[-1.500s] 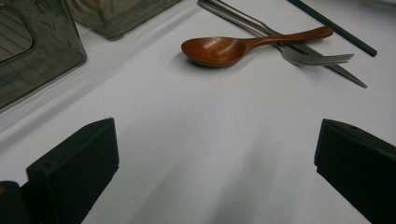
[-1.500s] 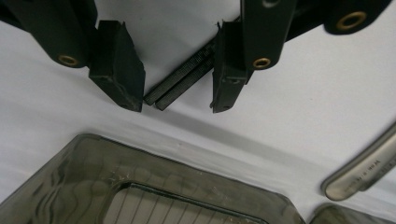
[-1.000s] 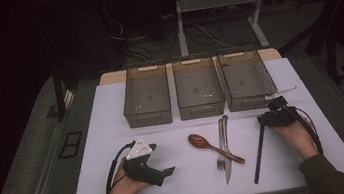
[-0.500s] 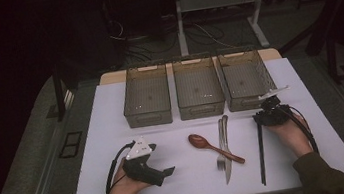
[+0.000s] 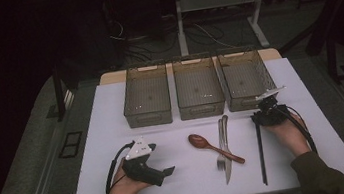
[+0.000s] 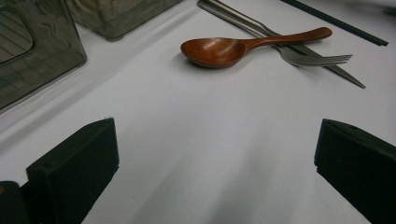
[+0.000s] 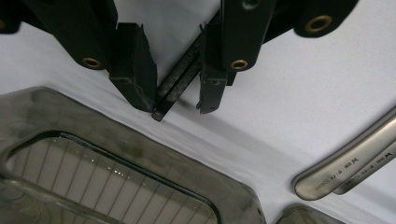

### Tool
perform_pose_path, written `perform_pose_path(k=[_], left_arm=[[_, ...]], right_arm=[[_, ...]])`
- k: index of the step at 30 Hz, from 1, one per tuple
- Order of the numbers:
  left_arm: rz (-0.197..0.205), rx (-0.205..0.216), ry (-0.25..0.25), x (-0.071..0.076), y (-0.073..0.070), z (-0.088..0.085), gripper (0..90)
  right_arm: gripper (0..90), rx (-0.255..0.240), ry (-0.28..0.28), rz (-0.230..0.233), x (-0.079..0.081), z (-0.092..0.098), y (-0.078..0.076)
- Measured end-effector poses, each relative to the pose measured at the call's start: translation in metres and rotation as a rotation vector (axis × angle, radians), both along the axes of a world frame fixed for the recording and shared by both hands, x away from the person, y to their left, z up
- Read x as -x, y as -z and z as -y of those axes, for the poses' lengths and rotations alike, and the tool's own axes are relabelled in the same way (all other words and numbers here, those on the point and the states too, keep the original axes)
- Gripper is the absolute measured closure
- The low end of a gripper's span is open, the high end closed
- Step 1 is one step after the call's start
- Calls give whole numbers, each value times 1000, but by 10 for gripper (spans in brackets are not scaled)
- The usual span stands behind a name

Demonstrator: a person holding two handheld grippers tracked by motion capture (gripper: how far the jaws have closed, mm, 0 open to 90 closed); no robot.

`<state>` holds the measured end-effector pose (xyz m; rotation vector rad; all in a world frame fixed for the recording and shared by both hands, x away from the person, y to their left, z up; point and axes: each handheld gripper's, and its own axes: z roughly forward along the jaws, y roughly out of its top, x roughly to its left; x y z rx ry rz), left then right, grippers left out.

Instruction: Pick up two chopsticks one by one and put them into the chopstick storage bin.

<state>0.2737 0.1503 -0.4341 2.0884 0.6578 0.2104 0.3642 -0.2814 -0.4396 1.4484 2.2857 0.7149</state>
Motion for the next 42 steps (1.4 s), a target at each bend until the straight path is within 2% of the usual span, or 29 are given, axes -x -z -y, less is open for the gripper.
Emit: perform_pose_path(k=[8,10,12,14,17,23,24,25,27,30,34,39,42], left_arm=[[-2,-1,1,0,0,1,0],[-2,0,1,0,0,1,0],[-2,1,1,0,0,1,0],[1,-2,3,0,0,1,0],[1,-1,3,0,0,0,0],[1,-2,4,0,0,0,0],[1,-2,5,0,0,0,0],[1,-2,4,0,0,0,0],[4,-3,6,0,0,0,0],[0,5,-1,1,0,0,0],[1,3,0,1,0,-1,0],[3,-2,3,1,-1,0,0],[5,-9,4,1,-1,-1,0]], right_arm=[[677,10,-26,8,0,-6,0],[698,-10,-43,10,-1,-8,0],[702,12,-52,15,-2,-13,-1],[705,1,-60,14,-3,-18,-1],[704,18,-77,22,-5,-26,0],[703,14,-107,31,-5,-31,1],[697,15,-109,30,-5,-31,1],[641,-1,-107,28,-4,-31,1],[624,-8,-112,29,-4,-30,0],[607,-30,-118,49,4,-27,-11],[617,-58,-126,45,24,-17,-23],[646,-90,-149,28,55,-6,-26],[662,-86,-169,12,74,-2,-23]])
